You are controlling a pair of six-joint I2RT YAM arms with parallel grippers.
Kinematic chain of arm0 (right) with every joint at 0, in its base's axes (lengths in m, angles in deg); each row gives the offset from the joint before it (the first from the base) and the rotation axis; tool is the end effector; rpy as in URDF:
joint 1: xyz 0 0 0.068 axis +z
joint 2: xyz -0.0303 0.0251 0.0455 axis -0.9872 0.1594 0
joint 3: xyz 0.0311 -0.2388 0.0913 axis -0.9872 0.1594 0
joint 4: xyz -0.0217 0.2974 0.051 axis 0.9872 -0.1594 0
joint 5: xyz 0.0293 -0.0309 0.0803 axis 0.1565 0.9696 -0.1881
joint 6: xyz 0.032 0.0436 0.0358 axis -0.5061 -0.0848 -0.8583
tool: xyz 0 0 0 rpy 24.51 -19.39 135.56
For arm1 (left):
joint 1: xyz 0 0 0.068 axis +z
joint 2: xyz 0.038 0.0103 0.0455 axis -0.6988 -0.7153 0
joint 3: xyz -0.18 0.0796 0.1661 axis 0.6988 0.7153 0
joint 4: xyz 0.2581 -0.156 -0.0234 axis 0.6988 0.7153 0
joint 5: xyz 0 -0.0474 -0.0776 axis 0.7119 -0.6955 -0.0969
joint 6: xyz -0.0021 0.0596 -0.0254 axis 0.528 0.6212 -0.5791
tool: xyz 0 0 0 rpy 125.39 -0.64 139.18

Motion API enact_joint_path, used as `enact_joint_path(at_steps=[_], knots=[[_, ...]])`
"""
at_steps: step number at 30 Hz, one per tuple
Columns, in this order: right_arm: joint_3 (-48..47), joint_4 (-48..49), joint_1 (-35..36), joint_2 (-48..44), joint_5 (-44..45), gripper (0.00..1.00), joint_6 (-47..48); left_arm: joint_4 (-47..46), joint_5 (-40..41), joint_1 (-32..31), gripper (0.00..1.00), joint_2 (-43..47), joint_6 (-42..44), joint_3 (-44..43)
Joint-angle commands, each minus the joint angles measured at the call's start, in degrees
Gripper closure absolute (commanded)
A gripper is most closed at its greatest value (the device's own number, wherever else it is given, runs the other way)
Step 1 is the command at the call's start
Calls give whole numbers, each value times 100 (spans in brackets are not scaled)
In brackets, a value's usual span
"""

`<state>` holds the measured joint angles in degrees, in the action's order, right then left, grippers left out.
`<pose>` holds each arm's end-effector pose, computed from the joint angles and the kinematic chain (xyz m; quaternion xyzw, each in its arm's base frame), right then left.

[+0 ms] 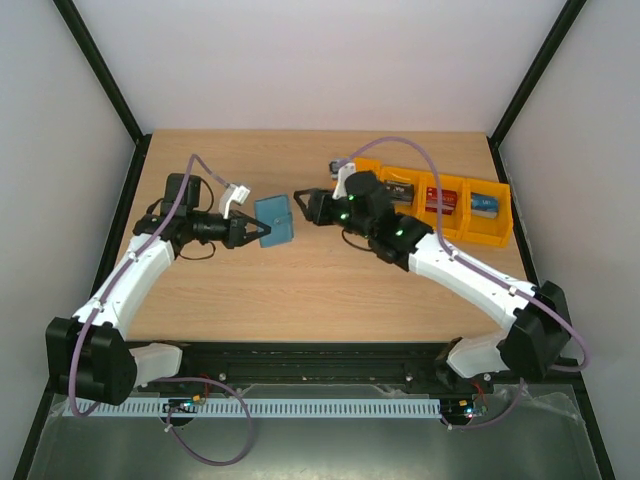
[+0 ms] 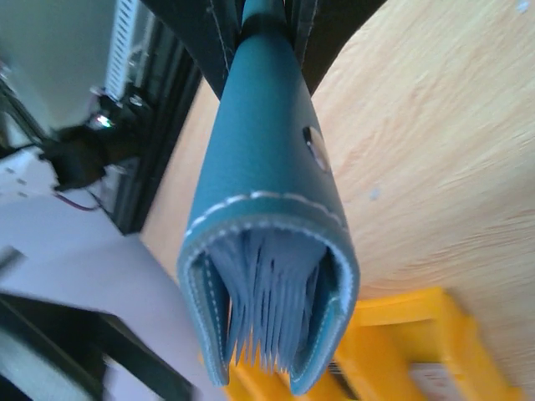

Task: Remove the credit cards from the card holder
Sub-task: Open the card holder.

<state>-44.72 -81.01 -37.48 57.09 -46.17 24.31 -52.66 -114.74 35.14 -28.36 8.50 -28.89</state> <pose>0.2691 0.2746 0.3144 -0.1309 0.7747 0.4831 0.3864 0.2927 -0.0920 0.2598 0.2821 0.7663 -0.4793 0.3215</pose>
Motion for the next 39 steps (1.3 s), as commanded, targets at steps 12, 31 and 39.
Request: enact_joint_path(at_steps=[12,31,39], knots=[[-1697,-1733,1568,1686,2957,61,891,-416,978,-1,98,159,-496,-165],[-385,-2512,-107,1240,4061,98,524,-82,803,23,98,234,-35,-288],[360,-1526,-1193,-259,413,71,1990,1217,325,32,98,153,1340,-819]])
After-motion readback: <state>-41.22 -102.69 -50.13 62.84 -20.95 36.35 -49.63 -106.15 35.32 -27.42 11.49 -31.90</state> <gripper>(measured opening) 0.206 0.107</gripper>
